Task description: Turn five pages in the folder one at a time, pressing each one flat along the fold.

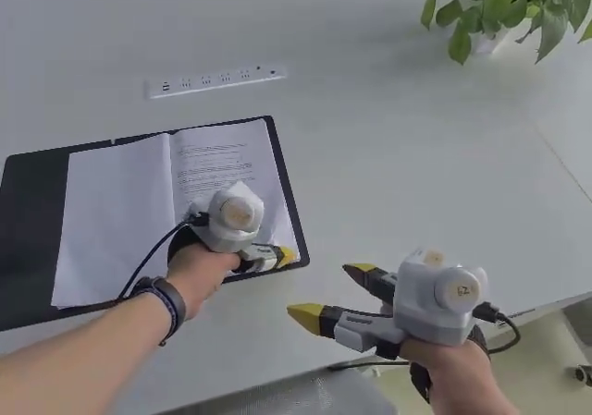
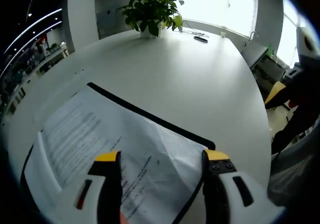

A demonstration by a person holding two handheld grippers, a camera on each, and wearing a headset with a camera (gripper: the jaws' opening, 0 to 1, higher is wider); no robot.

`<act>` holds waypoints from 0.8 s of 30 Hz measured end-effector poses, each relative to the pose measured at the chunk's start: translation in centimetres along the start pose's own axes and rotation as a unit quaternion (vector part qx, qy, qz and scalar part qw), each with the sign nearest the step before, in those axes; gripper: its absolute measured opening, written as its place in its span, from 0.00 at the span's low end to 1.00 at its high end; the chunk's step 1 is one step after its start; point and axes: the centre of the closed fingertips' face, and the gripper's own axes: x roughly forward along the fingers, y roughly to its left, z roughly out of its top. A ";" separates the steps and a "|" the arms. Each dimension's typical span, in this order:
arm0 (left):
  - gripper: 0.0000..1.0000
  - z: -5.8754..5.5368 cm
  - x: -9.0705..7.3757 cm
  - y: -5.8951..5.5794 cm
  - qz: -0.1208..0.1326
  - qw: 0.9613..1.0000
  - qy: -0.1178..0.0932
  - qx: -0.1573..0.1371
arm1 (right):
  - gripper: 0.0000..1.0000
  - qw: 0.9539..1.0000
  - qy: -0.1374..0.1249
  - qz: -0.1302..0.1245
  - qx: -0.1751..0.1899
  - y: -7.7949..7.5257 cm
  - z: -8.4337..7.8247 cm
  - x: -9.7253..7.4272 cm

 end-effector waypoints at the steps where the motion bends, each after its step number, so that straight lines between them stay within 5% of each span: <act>1: 0.64 0.0 0.0 0.1 0.000 1.000 0.000 0.002 | 0.69 1.000 0.001 0.000 -0.001 0.0 0.0 0.0; 9: 0.54 0.2 -0.1 1.0 -0.001 1.000 -0.003 -0.015 | 0.67 1.000 -0.005 0.001 0.005 -0.2 0.4 0.4; 24: 0.50 0.1 -0.1 1.3 0.007 1.000 -0.015 -0.010 | 0.63 1.000 -0.018 0.002 0.025 -2.3 1.7 1.8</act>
